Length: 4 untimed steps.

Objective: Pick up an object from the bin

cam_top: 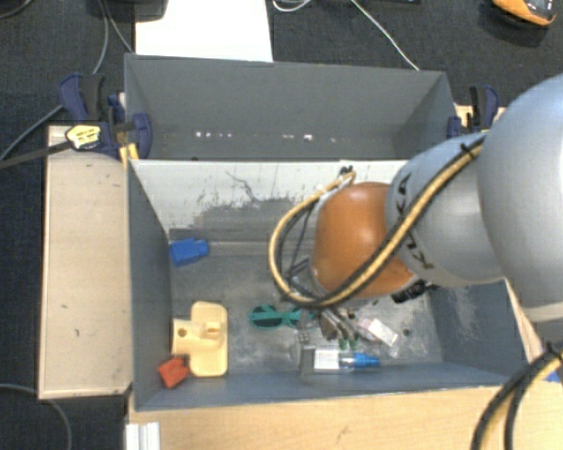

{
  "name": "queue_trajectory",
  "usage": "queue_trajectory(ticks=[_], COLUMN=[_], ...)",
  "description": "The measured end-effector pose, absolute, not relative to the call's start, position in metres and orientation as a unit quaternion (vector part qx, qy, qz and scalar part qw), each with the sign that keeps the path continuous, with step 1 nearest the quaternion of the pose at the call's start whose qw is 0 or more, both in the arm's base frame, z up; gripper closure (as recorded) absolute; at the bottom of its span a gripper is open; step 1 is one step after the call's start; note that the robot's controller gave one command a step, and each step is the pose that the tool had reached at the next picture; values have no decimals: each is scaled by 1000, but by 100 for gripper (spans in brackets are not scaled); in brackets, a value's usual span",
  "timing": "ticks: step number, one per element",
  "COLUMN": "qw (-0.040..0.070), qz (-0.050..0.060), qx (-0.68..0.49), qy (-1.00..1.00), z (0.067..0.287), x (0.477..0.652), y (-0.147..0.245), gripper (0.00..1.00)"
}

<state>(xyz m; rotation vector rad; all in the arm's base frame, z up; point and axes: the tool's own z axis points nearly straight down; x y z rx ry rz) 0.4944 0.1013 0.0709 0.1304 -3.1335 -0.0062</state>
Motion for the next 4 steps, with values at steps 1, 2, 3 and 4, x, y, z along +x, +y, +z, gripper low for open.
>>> queue_trajectory(ticks=[1, 2, 3, 4], qw=[-1, -1, -2, -1], qz=[-1, -1, -2, -1], qx=[-59, -59, -64, -67], qy=[-998, -998, -998, -998], z=[78, 78, 71, 75], x=[499, 499, 510, 503], y=[74, 74, 73, 73], gripper=[100, 100, 100, 100])
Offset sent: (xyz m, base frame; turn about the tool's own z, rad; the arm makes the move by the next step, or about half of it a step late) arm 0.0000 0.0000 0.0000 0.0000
